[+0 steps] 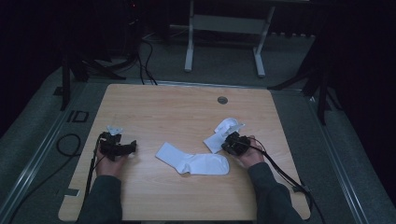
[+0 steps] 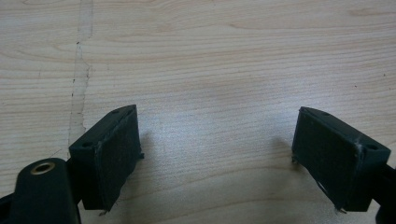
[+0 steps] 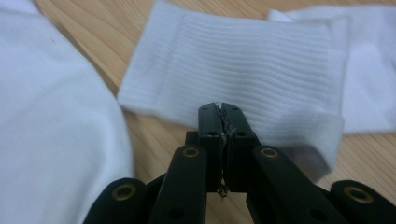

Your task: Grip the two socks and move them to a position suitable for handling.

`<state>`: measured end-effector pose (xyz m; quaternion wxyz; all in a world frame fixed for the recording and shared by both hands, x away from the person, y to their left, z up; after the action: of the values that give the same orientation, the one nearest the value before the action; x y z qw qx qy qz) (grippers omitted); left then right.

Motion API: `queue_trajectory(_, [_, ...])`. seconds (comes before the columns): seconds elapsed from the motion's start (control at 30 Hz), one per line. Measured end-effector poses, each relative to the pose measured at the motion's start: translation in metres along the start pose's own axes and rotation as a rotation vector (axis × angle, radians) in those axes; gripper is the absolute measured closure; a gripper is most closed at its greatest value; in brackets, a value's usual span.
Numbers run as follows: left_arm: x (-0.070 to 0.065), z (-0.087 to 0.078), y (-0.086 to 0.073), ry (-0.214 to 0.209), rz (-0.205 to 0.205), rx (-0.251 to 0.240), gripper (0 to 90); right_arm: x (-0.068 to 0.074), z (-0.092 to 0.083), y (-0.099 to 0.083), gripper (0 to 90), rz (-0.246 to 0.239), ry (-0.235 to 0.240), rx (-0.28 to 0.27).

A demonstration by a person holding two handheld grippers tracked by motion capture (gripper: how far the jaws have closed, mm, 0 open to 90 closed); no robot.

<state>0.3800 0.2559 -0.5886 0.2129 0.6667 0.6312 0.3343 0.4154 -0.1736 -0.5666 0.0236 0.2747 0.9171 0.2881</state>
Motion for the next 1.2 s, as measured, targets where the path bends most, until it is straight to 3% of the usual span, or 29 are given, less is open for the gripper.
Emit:
queue_trajectory(0.17, [0.000, 0.000, 0.000, 0.000, 0.000, 0.000, 15.4, 0.009, 0.009, 0.015, 86.2, -0.034, 0.041, -0.019])
queue_trajectory(0.27, [0.000, 0.000, 0.000, 0.000, 0.000, 0.000, 15.4, 0.004, 0.000, 0.022, 86.2, -0.026, 0.016, -0.069])
queue_trajectory(0.4, [0.000, 0.000, 0.000, 0.000, 0.000, 0.000, 15.4, -0.019, -0.021, 0.026, 89.5, 0.020, -0.066, -0.128])
queue_trajectory(0.5, [0.000, 0.000, 0.000, 0.000, 0.000, 0.000, 15.4, -0.035, -0.026, 0.026, 89.8, 0.030, -0.125, -0.106])
queue_trajectory(0.8, [0.000, 0.000, 0.000, 0.000, 0.000, 0.000, 15.4, -0.058, -0.006, 0.023, 89.9, 0.072, -0.132, -0.047])
queue_trajectory(0.97, [0.000, 0.000, 0.000, 0.000, 0.000, 0.000, 15.4, -0.055, 0.002, 0.015, 89.9, 0.075, -0.107, -0.013])
queue_trajectory(1.2, [0.000, 0.000, 0.000, 0.000, 0.000, 0.000, 15.4, -0.037, -0.009, -0.004, 89.8, 0.066, -0.068, -0.004])
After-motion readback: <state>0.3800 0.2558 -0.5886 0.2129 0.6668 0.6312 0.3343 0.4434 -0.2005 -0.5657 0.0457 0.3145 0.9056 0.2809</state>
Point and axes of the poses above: each handheld gripper's, and its own axes: z roughly forward along the jaws, y roughly out of its top, x roughly to its left, the point moved 3 cm from there along z, roughly forward along the jaws, and after that the axes turned 14 degrees about y, right-handed, at the moved point
